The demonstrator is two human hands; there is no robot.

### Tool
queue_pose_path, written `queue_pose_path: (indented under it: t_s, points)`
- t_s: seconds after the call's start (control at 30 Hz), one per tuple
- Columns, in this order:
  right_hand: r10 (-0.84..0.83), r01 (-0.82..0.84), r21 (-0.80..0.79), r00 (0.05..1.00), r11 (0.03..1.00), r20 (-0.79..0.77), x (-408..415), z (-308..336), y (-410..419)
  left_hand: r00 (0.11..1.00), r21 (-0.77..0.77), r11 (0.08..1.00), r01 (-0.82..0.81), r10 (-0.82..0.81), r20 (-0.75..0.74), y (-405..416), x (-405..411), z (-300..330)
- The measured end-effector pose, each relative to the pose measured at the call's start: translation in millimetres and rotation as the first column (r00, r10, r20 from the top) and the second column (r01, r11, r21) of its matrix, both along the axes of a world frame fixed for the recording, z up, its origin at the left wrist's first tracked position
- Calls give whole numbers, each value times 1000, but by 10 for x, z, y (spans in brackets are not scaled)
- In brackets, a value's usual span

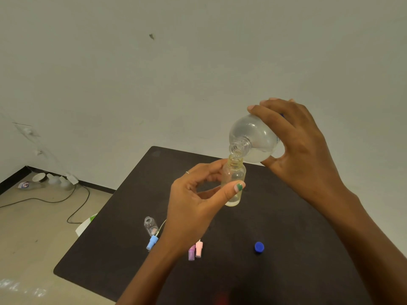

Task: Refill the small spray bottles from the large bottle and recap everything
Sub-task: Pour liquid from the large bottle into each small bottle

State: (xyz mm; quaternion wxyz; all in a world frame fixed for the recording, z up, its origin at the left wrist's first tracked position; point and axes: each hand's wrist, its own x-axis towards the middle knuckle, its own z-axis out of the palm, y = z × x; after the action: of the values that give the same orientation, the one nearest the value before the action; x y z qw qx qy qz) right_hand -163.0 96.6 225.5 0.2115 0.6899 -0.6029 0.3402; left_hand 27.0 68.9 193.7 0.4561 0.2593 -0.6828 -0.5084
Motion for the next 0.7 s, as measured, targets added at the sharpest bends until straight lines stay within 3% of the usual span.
queue_pose_path:
  t_s: [0.7]
  points:
    - [-1, 1, -6, 1000, 1000, -4, 10, 12, 5, 1000, -4, 1000, -7, 7, -3, 6, 6, 12]
